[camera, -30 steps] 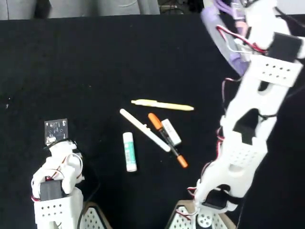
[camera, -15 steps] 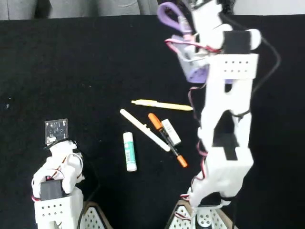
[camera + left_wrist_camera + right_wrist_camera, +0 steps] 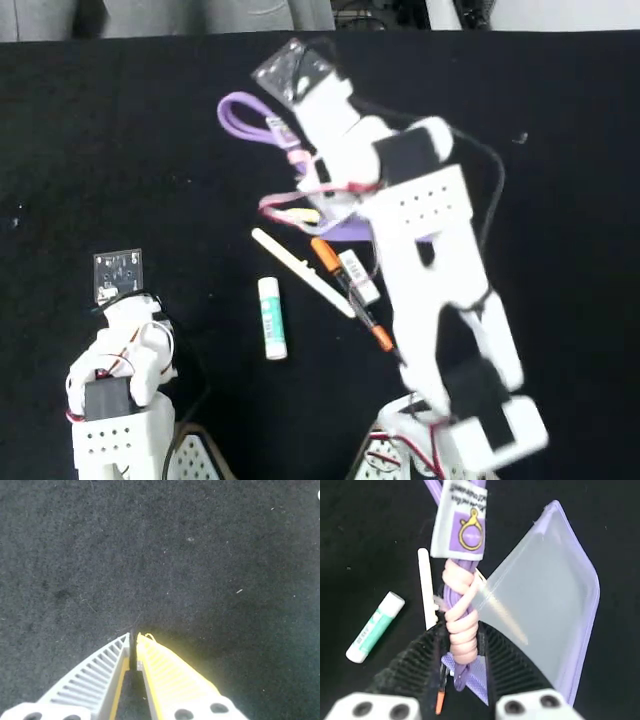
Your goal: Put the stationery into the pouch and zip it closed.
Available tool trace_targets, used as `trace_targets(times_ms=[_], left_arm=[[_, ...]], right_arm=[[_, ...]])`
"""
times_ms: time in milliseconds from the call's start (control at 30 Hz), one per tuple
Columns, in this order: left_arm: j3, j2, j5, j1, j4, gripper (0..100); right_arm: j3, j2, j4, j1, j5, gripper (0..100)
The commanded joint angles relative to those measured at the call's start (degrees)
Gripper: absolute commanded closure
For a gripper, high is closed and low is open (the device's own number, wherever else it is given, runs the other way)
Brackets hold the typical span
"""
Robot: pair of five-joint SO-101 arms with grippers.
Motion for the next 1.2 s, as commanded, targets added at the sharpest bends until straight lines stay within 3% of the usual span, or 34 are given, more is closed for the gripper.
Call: trace_targets(times_ms=[0,200,733,1067,1167], left_arm=[[1.4,-0.3,-0.1,-0.5,0.3,97],[1.4,-0.3,-0.1,-0.3,0.3,97],[1.2,-0.5,-0.4,9.6,-0.4,97],[0.1,-0.5,-0.5,30.5,-25.7,97],[0.1,-0.5,-0.4,36.3,-31.1,91]], right_arm=[[13.4,-10.9,-11.7,-1.8,-0.8,98.8],[32.1,-27.1,-26.3,-1.6,-3.7,98.8],[46.7,-46.5,-33.1,-1.8,-5.2,98.8],[59.6,-66.0,-39.6,-1.8,-5.2,98.8],[60.4,-68.9,-39.6,-1.8,-5.2,98.8]])
